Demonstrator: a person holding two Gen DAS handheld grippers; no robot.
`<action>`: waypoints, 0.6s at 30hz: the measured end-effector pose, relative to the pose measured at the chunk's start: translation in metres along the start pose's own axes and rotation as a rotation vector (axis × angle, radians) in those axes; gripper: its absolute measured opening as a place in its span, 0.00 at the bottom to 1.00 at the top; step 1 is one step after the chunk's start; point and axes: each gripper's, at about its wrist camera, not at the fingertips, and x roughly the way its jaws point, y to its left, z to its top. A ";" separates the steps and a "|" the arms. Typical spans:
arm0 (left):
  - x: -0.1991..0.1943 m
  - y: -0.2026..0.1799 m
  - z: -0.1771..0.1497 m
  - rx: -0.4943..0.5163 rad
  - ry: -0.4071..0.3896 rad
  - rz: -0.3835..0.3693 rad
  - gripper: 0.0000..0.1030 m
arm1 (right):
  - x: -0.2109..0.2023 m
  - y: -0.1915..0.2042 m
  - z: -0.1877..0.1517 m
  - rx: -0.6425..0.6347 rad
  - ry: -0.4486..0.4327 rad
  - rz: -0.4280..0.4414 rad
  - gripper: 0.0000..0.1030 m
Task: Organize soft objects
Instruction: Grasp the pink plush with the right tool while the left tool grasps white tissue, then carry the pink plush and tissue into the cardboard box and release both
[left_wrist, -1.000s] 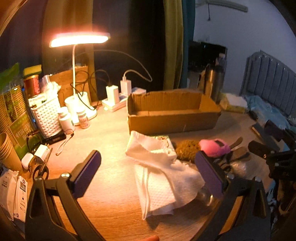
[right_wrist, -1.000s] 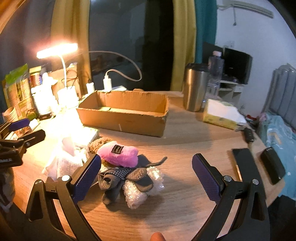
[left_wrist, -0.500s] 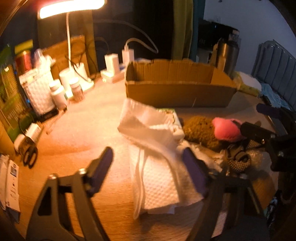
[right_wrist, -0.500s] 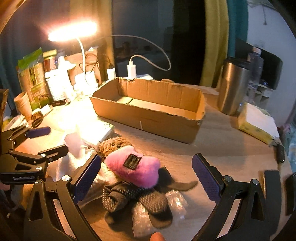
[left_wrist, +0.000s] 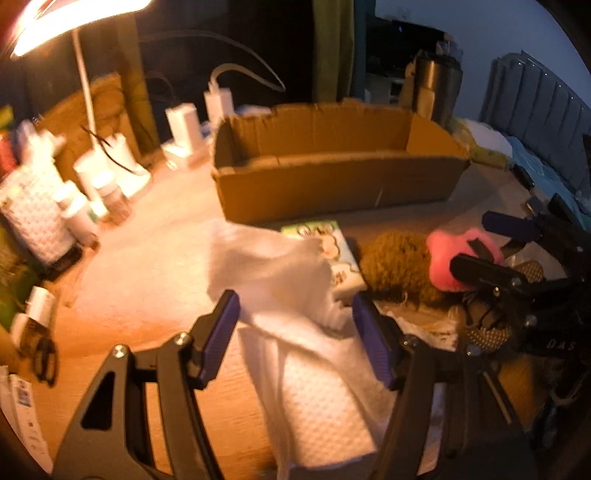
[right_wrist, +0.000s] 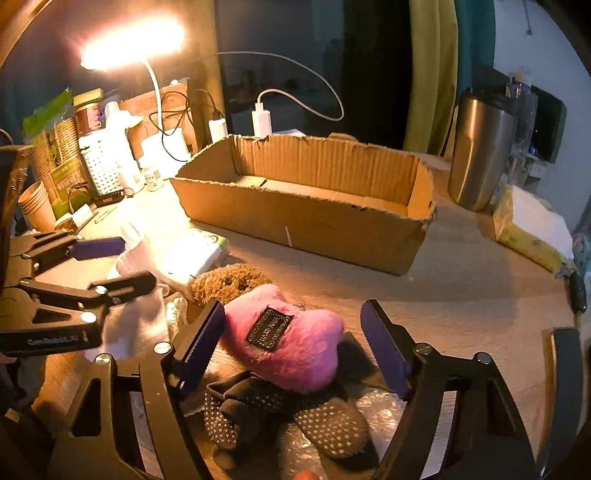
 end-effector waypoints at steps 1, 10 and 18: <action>0.005 0.001 0.000 0.000 0.019 -0.016 0.60 | 0.003 0.001 0.000 0.003 0.011 0.003 0.70; 0.015 0.019 0.002 -0.066 0.040 -0.146 0.23 | -0.006 0.002 0.006 0.018 -0.007 0.000 0.57; -0.004 0.024 0.012 -0.056 -0.042 -0.214 0.06 | -0.029 0.000 0.017 0.037 -0.063 -0.013 0.57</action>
